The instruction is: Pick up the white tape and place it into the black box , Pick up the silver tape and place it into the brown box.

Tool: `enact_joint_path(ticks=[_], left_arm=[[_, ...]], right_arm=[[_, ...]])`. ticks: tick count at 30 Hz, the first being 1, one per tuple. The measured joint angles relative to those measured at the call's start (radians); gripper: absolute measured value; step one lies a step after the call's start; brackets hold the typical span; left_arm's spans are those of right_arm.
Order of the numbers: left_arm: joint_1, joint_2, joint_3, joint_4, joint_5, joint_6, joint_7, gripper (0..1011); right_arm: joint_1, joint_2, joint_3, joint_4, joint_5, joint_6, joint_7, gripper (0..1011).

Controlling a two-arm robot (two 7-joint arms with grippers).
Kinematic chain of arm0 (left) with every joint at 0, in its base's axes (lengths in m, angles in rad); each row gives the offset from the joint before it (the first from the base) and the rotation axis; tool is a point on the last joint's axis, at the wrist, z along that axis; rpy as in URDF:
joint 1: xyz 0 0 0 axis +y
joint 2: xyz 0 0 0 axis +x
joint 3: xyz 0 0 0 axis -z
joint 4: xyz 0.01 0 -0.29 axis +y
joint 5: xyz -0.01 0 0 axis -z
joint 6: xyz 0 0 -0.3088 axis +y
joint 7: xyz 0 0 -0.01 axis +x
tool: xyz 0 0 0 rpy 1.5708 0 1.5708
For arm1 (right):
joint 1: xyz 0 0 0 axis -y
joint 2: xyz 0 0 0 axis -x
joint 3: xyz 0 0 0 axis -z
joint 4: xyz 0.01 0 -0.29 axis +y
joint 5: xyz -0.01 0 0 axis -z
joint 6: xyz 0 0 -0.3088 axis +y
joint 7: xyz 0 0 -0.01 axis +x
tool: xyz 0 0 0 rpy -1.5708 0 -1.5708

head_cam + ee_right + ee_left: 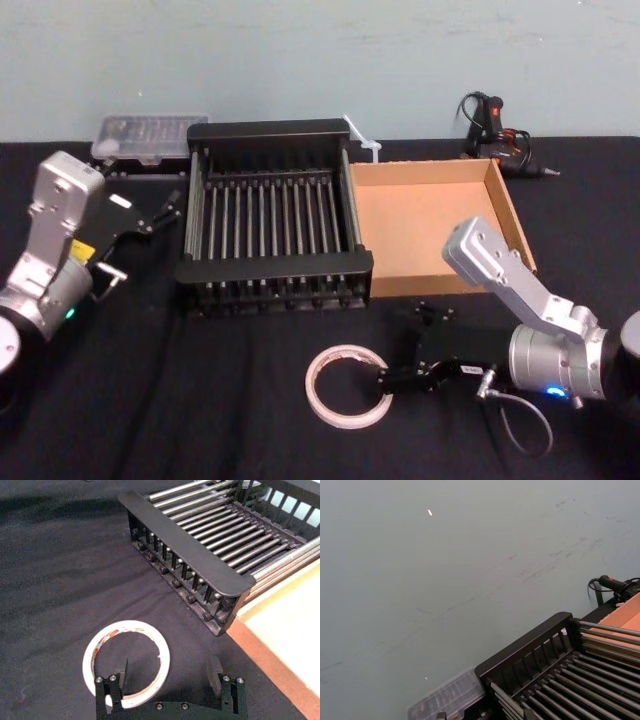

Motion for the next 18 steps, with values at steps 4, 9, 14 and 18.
enact_joint_path(ticks=[4,9,14,18], left_arm=[[0.0,0.0,0.0,0.0,0.0,0.0,0.0,1001],[0.0,0.0,0.0,0.0,0.0,0.0,0.0,1001],[0.0,0.0,0.0,0.0,0.0,0.0,0.0,1002],[0.0,0.0,0.0,0.0,0.0,0.0,0.0,1001]], right_arm=[[0.01,-0.007,-0.012,0.014,-0.005,0.0,0.006,1002],[0.022,-0.015,-0.024,0.032,-0.01,0.0,0.013,1002],[0.031,-0.023,-0.033,0.045,-0.013,0.0,0.019,1002],[0.035,-0.025,-0.038,0.051,-0.015,0.0,0.022,1002]])
